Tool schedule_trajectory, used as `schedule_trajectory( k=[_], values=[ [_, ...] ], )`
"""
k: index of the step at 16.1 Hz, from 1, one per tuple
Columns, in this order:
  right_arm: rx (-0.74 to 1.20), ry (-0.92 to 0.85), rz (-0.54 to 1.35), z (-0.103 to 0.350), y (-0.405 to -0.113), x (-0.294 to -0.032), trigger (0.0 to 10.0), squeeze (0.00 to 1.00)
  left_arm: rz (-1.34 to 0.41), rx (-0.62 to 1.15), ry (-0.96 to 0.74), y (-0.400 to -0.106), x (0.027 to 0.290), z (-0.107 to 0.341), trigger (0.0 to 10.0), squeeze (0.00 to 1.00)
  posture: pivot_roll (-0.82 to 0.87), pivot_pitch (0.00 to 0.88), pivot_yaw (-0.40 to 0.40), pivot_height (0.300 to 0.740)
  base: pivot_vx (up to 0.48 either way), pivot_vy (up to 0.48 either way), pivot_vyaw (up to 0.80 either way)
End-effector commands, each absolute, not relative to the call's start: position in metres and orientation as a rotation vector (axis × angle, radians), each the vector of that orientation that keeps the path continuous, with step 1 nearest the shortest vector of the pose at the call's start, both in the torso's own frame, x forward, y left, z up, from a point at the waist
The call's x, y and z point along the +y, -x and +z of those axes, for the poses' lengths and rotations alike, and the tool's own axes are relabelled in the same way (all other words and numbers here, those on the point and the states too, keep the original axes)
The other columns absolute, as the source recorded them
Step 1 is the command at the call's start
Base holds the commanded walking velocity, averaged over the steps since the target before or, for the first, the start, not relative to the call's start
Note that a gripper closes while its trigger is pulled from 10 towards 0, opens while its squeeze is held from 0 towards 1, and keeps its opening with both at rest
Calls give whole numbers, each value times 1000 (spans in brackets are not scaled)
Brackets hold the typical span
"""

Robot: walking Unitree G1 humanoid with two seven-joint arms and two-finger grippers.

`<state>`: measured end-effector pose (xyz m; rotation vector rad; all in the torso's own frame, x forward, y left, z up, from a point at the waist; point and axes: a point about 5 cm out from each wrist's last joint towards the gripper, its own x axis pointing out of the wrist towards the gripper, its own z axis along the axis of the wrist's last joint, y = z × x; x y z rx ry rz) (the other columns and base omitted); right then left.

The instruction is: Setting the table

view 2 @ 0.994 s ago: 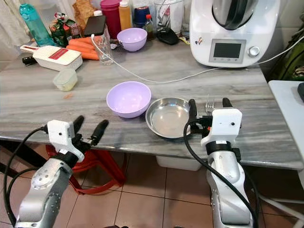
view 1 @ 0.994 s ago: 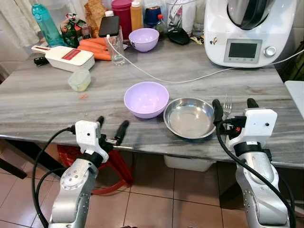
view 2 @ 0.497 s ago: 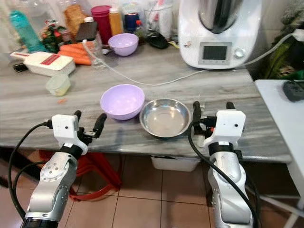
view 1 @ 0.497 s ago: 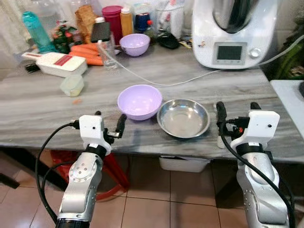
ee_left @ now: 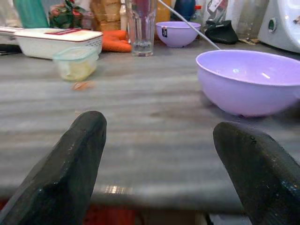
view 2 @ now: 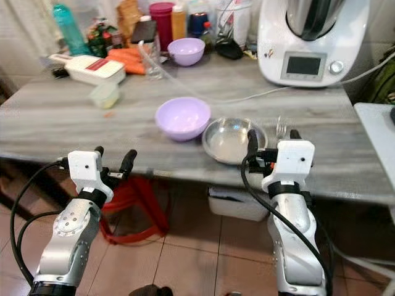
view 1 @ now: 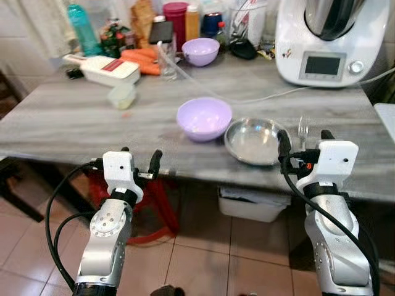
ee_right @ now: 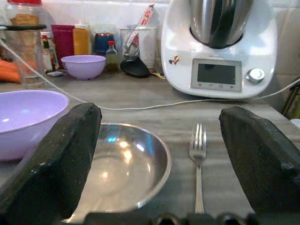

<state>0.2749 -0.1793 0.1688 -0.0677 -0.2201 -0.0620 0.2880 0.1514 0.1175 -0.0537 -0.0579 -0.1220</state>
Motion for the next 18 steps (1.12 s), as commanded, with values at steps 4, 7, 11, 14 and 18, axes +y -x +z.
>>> schedule_trajectory(
  k=[4,7,11,14,18],
  values=[
    [-233,58,-66,171,-277,-179,10000,0,-116,-61,41,-288,153,117,10000,0,-97,47,77,740,-370,0,0],
    [-231,53,-68,171,-278,-179,10000,0,-121,-59,43,-288,152,117,10000,0,-99,52,76,740,-369,0,0],
    [-227,48,-75,171,-278,-181,10000,0,-122,-59,42,-288,152,116,10000,0,-99,52,76,740,-370,0,0],
    [-223,41,-81,171,-278,-183,10000,0,-121,-60,39,-287,152,116,10000,0,-99,58,74,740,-370,0,0],
    [-208,2,-81,167,-275,-182,10000,0,-150,-86,35,-285,153,116,10000,0,-100,61,74,740,-167,0,0]
  ],
)
